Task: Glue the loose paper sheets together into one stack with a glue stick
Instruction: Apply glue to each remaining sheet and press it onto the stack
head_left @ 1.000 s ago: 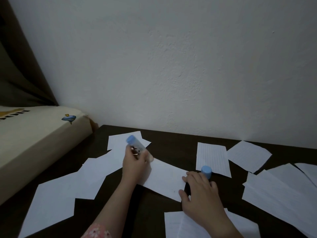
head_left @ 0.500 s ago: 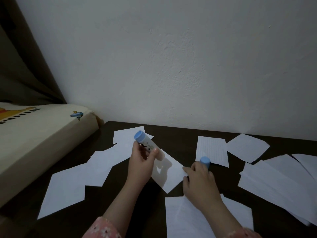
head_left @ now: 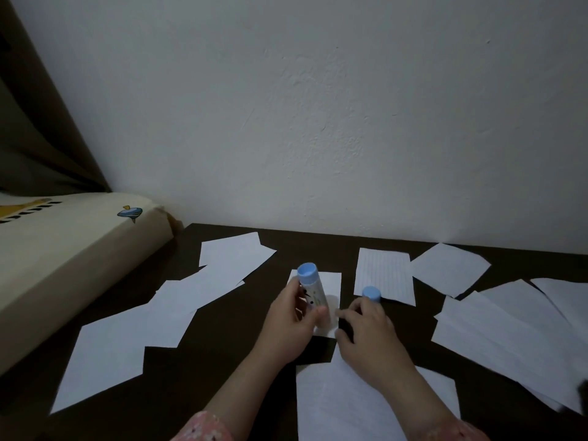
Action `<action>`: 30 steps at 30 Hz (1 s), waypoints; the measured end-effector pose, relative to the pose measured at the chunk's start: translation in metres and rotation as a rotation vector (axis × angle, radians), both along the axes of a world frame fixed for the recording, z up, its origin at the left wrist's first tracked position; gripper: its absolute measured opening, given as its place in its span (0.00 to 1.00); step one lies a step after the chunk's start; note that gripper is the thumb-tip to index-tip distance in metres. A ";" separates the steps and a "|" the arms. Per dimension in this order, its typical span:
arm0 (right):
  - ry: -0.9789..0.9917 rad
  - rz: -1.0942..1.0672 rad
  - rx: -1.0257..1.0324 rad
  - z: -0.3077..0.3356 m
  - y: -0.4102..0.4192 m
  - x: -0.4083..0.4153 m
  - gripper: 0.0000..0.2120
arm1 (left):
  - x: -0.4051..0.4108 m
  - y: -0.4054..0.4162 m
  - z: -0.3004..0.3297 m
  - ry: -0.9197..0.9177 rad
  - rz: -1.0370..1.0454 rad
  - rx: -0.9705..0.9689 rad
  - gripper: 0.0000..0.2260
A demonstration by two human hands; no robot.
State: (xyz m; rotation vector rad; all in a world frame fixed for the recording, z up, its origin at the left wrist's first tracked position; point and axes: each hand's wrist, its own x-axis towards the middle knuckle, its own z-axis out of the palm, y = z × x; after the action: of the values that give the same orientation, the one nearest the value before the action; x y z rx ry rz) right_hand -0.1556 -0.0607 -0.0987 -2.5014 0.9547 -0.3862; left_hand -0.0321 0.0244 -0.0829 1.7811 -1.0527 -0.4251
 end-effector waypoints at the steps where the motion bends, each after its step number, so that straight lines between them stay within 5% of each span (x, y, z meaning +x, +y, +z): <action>1: -0.003 0.015 -0.003 0.001 -0.001 -0.001 0.18 | -0.002 -0.001 -0.001 -0.028 -0.022 0.009 0.18; 15: -0.013 -0.071 -0.040 -0.003 0.003 0.007 0.11 | 0.000 -0.005 -0.005 -0.152 -0.128 0.073 0.19; 30: -0.026 -0.121 -0.069 -0.006 0.006 0.011 0.20 | 0.037 0.014 0.009 -0.108 -0.021 0.149 0.20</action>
State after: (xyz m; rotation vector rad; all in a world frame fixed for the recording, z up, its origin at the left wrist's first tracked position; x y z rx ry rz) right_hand -0.1444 -0.0545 -0.1047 -2.5000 1.1035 -0.4962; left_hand 0.0045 0.0387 -0.0740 1.9445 -1.1409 -0.4337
